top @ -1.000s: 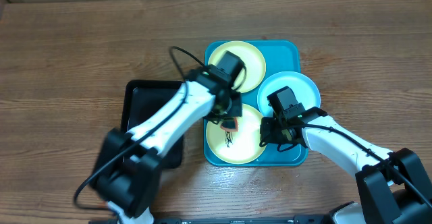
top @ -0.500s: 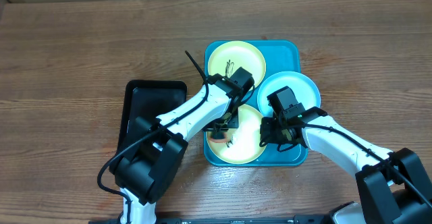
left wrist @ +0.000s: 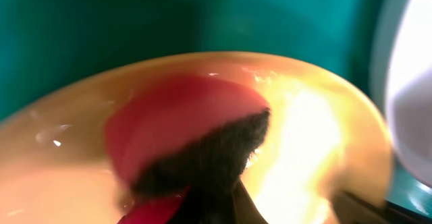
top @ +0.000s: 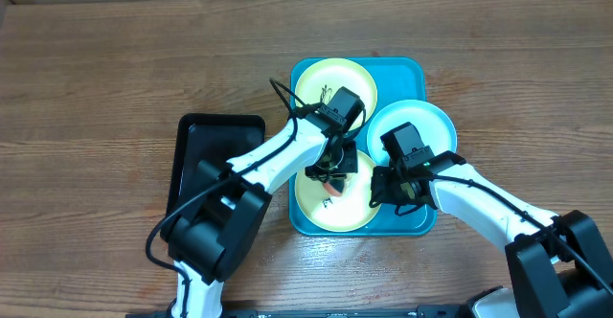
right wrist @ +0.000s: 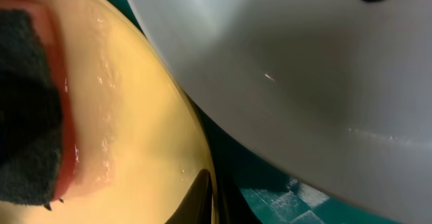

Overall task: Clean dirty plates on tray and stack at the side
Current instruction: 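Scrub the front yellow plate's smear with the sponge in left gripper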

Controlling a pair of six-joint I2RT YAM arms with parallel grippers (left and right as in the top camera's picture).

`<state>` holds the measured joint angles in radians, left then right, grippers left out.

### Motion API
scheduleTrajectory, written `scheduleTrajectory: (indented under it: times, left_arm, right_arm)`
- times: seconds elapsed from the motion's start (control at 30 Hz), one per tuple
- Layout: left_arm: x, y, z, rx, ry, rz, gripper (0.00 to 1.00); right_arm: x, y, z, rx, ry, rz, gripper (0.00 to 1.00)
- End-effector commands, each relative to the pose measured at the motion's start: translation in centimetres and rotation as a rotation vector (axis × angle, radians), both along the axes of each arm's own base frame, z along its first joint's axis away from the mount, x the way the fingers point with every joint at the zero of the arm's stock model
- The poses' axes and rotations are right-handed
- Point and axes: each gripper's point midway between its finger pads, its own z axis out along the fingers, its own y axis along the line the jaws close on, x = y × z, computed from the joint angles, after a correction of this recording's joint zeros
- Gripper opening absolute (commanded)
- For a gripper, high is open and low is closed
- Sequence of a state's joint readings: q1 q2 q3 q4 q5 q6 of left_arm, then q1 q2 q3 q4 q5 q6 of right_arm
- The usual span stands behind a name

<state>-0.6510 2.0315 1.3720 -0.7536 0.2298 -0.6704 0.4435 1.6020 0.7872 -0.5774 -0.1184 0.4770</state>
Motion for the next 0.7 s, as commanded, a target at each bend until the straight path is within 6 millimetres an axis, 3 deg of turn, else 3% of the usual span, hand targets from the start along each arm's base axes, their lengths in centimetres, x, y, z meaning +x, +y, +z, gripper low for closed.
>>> scheduleTrajectory:
  times: [0.0,0.2,0.47,0.67]
  left_arm:
    - [-4.8,-3.9,-1.5,-0.197,0.254,-0.082,0.04]
    - [-5.8,-2.0,-1.3,-0.111,0.285,-0.065,0.04]
    - [-4.8,4.8,-1.3,0.258,0.166,-0.02,0.04]
    - [-2.2,10.0,-0.1,0.556,0.013,0.009,0.04]
  right_arm:
    - [-0.7,-2.5,-1.8,-0.114,0.033,-0.029,0.04]
    - [-0.8,-2.5,-1.8,-0.115,0.034,-0.029,0.04]
    - [-0.8,-2.5,-1.8,-0.115,0.034,-0.029,0.04]
    - [-0.8,-2.5,-1.8,-0.115,0.034,-0.029,0.04]
